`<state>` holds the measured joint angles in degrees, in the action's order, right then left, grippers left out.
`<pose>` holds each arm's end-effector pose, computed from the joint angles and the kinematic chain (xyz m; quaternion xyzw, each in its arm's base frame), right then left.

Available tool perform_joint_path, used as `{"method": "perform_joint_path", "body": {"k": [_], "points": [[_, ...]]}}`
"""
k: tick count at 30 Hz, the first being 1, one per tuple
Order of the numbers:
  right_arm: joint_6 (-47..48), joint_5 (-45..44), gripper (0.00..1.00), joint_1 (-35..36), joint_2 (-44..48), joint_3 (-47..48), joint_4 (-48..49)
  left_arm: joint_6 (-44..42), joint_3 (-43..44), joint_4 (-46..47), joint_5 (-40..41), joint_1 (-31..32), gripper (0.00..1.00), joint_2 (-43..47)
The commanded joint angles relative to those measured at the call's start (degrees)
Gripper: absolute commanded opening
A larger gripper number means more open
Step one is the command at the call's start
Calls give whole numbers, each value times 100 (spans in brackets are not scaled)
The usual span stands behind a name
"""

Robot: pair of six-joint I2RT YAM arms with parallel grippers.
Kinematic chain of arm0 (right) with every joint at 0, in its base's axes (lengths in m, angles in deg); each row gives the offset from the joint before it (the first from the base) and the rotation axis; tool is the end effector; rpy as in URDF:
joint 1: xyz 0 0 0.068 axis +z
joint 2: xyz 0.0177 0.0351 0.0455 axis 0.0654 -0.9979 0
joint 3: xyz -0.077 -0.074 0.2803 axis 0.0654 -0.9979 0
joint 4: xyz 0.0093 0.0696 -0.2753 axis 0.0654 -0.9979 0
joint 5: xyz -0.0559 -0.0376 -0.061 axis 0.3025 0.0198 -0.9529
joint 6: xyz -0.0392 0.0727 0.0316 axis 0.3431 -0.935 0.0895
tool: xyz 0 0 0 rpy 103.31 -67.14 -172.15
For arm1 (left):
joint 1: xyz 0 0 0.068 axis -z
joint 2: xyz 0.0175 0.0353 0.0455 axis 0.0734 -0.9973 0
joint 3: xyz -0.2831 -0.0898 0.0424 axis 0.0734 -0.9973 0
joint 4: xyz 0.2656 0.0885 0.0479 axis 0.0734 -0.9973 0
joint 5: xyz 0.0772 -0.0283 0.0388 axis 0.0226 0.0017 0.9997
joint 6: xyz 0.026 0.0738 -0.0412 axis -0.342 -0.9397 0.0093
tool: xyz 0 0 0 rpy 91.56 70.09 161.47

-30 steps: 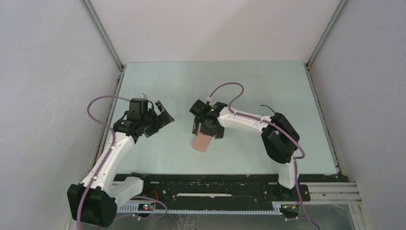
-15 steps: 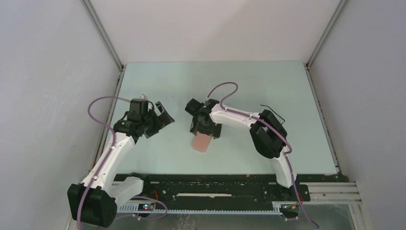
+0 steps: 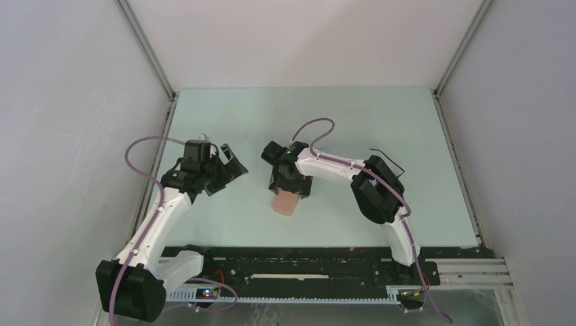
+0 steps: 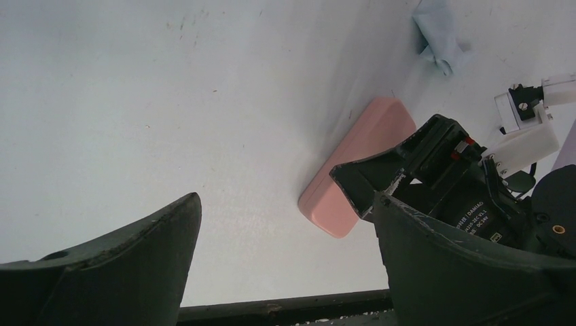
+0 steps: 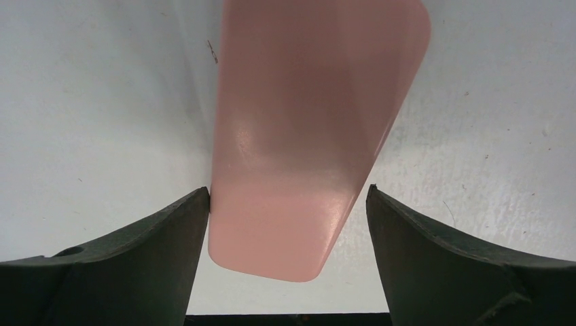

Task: Organize the sunglasses
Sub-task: Move the sunglasses case at the center of the board.

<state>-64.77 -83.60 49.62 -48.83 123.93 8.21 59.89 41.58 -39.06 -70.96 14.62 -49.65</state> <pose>0.2954 0.3729 0.1536 0.0608 0.9892 0.0275 0.1304 0.2365 -0.0507 0.2565 -0.2323 0.9048 -0.1922 0.3009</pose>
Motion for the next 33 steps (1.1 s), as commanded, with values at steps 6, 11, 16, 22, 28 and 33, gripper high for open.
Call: {"method": "perform_joint_path", "body": {"k": [6, 11, 16, 22, 28, 33], "points": [[870, 406, 76, -107, 310, -440, 535, 32, -137, 260, -186, -40, 100, -77], [2225, 811, 76, -177, 800, -1224, 1135, 15, -117, 265, -196, -39, 100, -111], [3443, 457, 81, -185, 1339, -1922, 1269, 21, -105, 341, -269, -40, 100, -229], [4117, 295, 95, -283, 1806, -2377, 1547, 74, -81, 446, -357, -40, 100, -335], [4002, 631, 100, -353, 2271, -2620, 1950, 75, -101, 443, -272, -40, 100, -286], [4065, 1005, 100, -378, 2542, -2969, 2445, 101, -120, 464, -205, -40, 100, -282]]}}
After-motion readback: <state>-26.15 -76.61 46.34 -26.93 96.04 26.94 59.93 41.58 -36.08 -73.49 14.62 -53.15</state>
